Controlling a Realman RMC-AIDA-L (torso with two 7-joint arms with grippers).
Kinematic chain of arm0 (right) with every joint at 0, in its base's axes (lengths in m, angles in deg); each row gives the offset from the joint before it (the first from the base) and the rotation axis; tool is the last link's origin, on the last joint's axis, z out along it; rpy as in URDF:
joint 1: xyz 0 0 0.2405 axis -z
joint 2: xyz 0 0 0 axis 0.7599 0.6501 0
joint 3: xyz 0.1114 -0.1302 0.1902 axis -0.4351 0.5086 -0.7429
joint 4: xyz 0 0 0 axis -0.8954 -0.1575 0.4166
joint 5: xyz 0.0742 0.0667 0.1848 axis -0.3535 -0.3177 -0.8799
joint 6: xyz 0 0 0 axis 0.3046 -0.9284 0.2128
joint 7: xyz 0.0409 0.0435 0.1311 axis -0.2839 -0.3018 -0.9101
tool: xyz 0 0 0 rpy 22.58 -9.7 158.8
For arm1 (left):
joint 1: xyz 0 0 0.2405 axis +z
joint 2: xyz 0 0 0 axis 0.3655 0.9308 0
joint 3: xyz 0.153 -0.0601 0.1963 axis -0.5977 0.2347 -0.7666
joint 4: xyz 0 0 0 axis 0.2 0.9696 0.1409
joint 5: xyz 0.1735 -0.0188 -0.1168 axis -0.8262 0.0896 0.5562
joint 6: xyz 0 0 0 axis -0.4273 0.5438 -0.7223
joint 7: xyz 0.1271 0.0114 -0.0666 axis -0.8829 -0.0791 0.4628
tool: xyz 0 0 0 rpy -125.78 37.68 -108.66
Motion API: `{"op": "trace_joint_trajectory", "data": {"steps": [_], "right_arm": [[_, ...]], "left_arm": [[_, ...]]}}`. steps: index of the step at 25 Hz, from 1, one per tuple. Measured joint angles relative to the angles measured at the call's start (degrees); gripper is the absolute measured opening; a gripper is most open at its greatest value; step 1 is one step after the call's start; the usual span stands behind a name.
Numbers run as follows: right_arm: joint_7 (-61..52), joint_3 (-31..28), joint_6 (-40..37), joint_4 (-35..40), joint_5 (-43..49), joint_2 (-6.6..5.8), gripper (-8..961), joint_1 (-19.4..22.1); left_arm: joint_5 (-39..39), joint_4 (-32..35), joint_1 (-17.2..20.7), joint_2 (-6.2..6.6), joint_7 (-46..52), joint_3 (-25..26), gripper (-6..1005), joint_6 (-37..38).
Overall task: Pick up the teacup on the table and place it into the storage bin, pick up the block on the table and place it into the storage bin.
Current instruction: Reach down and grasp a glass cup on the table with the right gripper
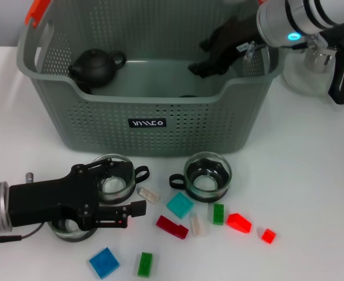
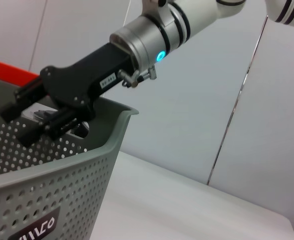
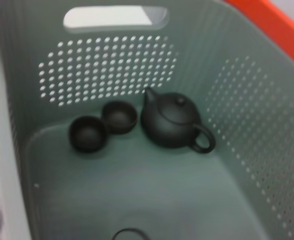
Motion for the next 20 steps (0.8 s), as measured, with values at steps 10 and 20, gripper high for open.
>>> {"op": "trace_joint_trajectory", "data": {"steps": [10,20], "right_arm": [[-0.9,-0.5,-5.6,18.1,-6.8,1.59,605,6.0],[-0.6,-0.2,-18.6,33.8,-17.5,1.43,606,14.8]], "left_arm": [[0.1,0.1,0.3,-0.07,0.0,0.0,932,0.0],[0.0,0.1,0.5,-0.07,0.0,0.0,933,0.0]]}}
